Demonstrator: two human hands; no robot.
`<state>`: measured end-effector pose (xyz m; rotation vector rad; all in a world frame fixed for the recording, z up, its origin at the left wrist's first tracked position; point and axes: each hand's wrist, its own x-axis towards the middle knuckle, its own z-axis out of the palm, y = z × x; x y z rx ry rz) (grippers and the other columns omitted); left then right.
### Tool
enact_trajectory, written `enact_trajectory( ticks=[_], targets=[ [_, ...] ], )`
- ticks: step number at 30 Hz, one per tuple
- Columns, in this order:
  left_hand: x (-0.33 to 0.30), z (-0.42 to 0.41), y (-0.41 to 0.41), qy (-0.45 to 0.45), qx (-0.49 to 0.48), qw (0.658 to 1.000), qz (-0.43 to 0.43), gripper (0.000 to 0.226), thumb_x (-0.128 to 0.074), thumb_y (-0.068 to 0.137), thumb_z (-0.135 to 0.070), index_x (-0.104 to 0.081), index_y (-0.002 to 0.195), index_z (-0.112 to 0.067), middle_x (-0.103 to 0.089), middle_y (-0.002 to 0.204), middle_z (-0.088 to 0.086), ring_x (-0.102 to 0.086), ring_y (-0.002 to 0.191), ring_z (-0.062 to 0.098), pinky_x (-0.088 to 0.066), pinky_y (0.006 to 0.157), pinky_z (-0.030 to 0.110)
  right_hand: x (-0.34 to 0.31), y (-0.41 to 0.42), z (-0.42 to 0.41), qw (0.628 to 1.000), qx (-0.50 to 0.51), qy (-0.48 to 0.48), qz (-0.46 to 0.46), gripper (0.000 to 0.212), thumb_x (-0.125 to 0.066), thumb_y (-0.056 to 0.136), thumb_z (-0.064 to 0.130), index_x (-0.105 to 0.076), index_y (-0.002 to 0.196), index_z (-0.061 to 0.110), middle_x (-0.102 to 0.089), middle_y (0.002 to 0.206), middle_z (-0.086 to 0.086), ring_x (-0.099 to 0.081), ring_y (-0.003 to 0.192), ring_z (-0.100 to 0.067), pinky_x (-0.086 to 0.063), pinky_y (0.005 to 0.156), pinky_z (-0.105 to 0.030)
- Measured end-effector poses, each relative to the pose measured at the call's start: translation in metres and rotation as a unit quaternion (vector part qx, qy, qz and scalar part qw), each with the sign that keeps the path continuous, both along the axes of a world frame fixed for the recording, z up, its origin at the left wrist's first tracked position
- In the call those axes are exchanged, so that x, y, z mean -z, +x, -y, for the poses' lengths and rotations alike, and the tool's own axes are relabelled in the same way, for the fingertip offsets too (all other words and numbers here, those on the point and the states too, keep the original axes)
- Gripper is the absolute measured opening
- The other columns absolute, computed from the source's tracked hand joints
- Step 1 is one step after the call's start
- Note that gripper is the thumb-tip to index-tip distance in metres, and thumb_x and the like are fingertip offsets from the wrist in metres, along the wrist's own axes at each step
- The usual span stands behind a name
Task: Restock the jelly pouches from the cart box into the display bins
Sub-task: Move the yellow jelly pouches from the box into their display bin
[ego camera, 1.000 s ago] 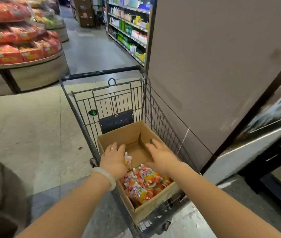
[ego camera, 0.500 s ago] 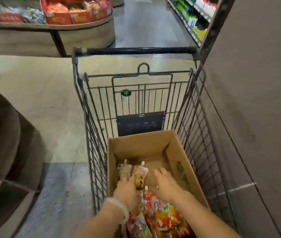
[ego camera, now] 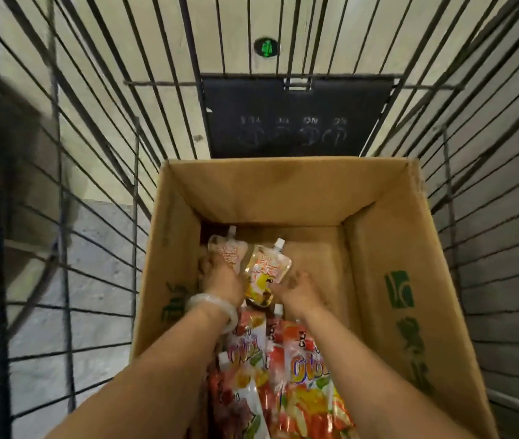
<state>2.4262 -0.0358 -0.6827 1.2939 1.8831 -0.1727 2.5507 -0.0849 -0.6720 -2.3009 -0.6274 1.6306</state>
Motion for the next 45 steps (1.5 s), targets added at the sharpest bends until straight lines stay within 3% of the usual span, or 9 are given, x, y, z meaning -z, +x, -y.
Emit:
enact_trajectory(
  ticks=[2,6,9,12,15,22,29,35,45],
  targets=[
    [0.014,-0.004,0.003,-0.017,-0.066,0.998,0.007,0.079,-0.056,0.09,-0.038,-0.011,0.149,-0.01,-0.027,0.149,0.016,-0.033,0.135,0.034,-0.03,0.11,0.04,0.019,-0.007,-0.001,0.997,0.07,0.023,-0.01,0.042,-0.067,0.084,0.007,-0.052,0.121,-0.003,-0.061,0.122,-0.016,-0.055,0.094,-0.016,-0.037,0.045,-0.003],
    [0.026,-0.007,0.004,-0.01,-0.107,0.994,-0.024,0.059,-0.057,0.091,-0.032,-0.033,0.137,-0.003,-0.051,0.132,0.018,-0.052,0.119,0.035,-0.043,0.09,0.036,0.041,-0.021,-0.007,0.985,0.167,0.047,-0.022,0.053,-0.078,0.075,0.013,-0.053,0.12,0.003,-0.066,0.114,-0.011,-0.062,0.091,-0.017,-0.044,0.071,-0.02],
    [0.031,-0.007,0.004,0.003,-0.09,0.996,-0.029,0.048,-0.066,0.084,-0.032,-0.053,0.121,-0.006,-0.061,0.12,0.015,-0.059,0.108,0.035,-0.047,0.082,0.034,0.046,-0.021,-0.01,0.98,0.191,0.048,-0.031,0.054,-0.08,0.072,0.012,-0.053,0.117,0.003,-0.065,0.1,-0.005,-0.06,0.084,-0.015,-0.046,0.066,-0.022],
    [0.031,-0.007,0.004,0.003,-0.112,0.994,-0.007,0.052,-0.076,0.069,-0.038,-0.057,0.108,-0.01,-0.065,0.108,0.013,-0.063,0.097,0.033,-0.054,0.08,0.036,0.049,-0.016,-0.009,0.98,0.188,0.039,-0.047,0.021,-0.078,0.074,0.008,-0.06,0.085,0.009,-0.064,0.093,-0.008,-0.059,0.081,-0.017,-0.048,0.067,-0.026],
    [0.025,-0.003,0.005,-0.003,-0.142,0.99,0.009,0.059,-0.08,0.068,-0.036,-0.053,0.112,-0.008,-0.064,0.108,0.014,-0.062,0.099,0.035,-0.053,0.081,0.039,0.051,-0.017,-0.008,0.986,0.158,0.025,-0.053,0.03,-0.078,0.075,0.008,-0.05,0.067,0.018,-0.065,0.093,-0.009,-0.059,0.083,-0.019,-0.048,0.071,-0.029],
    [-0.01,0.01,0.005,-0.031,-0.232,0.963,0.13,0.047,-0.078,0.073,-0.013,-0.049,0.11,-0.01,-0.061,0.102,0.006,-0.061,0.102,0.03,-0.046,0.076,0.032,0.025,-0.009,0.002,0.98,0.167,0.047,-0.099,0.032,-0.069,0.081,0.004,-0.053,0.108,0.006,-0.065,0.109,-0.011,-0.064,0.099,-0.028,-0.052,0.087,-0.04],
    [-0.085,0.039,0.001,-0.103,-0.256,0.9,0.337,0.044,-0.078,0.074,-0.007,-0.059,0.113,-0.007,-0.07,0.105,0.012,-0.067,0.097,0.029,-0.052,0.092,0.048,-0.068,0.023,0.034,0.959,0.194,0.11,-0.175,0.031,-0.073,0.08,0.011,-0.059,0.107,0.019,-0.072,0.098,-0.003,-0.068,0.084,-0.019,-0.051,0.061,-0.031],
    [-0.177,0.042,-0.036,-0.067,-0.225,0.849,0.473,0.025,-0.066,0.085,-0.008,-0.061,0.108,-0.015,-0.072,0.103,0.008,-0.07,0.089,0.023,-0.057,0.076,0.037,-0.166,0.006,0.035,0.953,0.145,0.221,-0.149,0.051,-0.084,0.058,0.019,-0.064,0.105,0.018,-0.074,0.099,-0.004,-0.07,0.093,-0.025,-0.053,0.089,-0.048],
    [-0.341,0.129,-0.217,0.214,-0.226,0.787,0.533,0.036,-0.071,0.073,0.003,-0.063,0.107,-0.008,-0.072,0.095,0.011,-0.068,0.082,0.024,-0.059,0.07,0.033,-0.346,-0.165,0.069,0.885,-0.072,0.402,-0.223,0.034,-0.072,0.075,0.006,-0.064,0.106,0.018,-0.072,0.106,-0.007,-0.069,0.097,-0.021,-0.055,0.087,-0.038]
  ],
)
